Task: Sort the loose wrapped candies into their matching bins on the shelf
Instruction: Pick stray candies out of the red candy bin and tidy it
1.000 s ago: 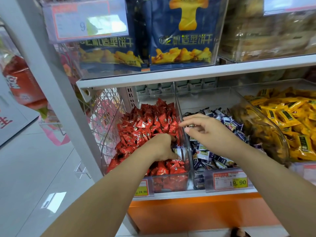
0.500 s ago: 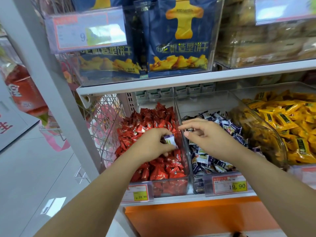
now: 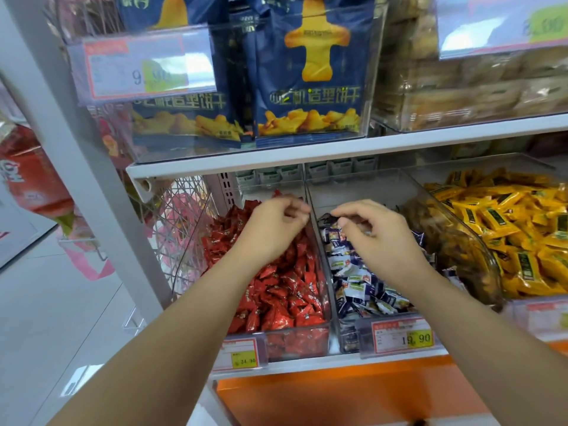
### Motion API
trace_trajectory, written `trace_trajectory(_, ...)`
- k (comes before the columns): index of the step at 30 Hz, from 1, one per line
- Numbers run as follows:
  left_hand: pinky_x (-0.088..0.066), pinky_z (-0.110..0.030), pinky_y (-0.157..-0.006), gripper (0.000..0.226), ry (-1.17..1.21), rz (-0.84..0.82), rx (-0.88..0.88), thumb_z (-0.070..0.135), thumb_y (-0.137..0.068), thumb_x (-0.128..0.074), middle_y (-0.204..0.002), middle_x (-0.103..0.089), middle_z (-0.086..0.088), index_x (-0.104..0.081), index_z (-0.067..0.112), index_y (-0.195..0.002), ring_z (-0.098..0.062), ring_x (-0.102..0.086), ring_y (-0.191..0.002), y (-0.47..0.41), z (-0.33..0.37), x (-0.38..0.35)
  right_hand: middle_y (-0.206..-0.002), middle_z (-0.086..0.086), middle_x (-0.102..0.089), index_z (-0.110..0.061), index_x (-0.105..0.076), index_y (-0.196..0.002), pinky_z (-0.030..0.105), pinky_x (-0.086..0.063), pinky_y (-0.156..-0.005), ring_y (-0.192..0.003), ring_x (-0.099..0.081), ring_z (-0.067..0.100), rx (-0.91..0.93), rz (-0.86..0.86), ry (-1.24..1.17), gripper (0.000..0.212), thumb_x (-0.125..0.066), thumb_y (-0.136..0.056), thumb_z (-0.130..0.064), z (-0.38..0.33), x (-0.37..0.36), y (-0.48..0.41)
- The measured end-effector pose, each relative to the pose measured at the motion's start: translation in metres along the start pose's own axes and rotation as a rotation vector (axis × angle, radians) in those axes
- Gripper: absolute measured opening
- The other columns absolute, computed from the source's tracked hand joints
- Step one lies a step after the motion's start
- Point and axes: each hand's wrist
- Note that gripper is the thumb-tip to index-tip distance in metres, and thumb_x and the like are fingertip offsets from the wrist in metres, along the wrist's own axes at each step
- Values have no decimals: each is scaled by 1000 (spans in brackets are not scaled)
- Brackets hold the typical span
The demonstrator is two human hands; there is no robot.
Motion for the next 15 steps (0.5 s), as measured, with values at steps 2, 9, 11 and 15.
trace_trajectory(2, -46, -14, -77, 14, -165, -116, -20, 11, -91, -60, -87, -65, 13, -65, 24, -90, 5, -57, -76, 5, -15, 1, -119, -12, -57, -27, -68, -108, 22, -46, -94, -103, -55, -2, -26, -183, 20, 21, -55, -93, -20, 1, -4, -1)
trace_trajectory(9, -7, -44, -115, 35, -953, -490, -118, 36, -94, -50, -136, -52, 11, -53, 43, -128, -15, -32, -133, 6, -44, -1, -137, -12, -47, -33, -65, -114, 38, -36, -109, -126, -42, 4, -67, -367, 35, 24, -50, -96, -28, 2, -14, -2)
trace_trajectory(11, -1, -49, -115, 33, -967, -520, -108, 34, -95, -48, -137, -50, 13, -55, 45, -125, -15, -27, -135, 6, -45, 6, -138, -13, -47, -33, -64, -115, 37, -35, -109, -126, -41, 3, -72, -378, 39, 25, -49, -96, -28, 2, -13, -1)
trace_trajectory(15, 4, -55, -113, 31, -922, -624, -65, 28, -94, -48, -135, -49, 21, -62, 45, -116, -13, -20, -138, 7, -45, 16, -138, -13, -46, -32, -64, -117, 27, -36, -105, -114, -44, -4, -69, -390, 40, 26, -49, -96, -27, 1, -11, 0)
Point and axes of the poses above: each hand's wrist, its own y-axis away from the middle knuckle, its own x-axis out of the back of the hand, z = x × y
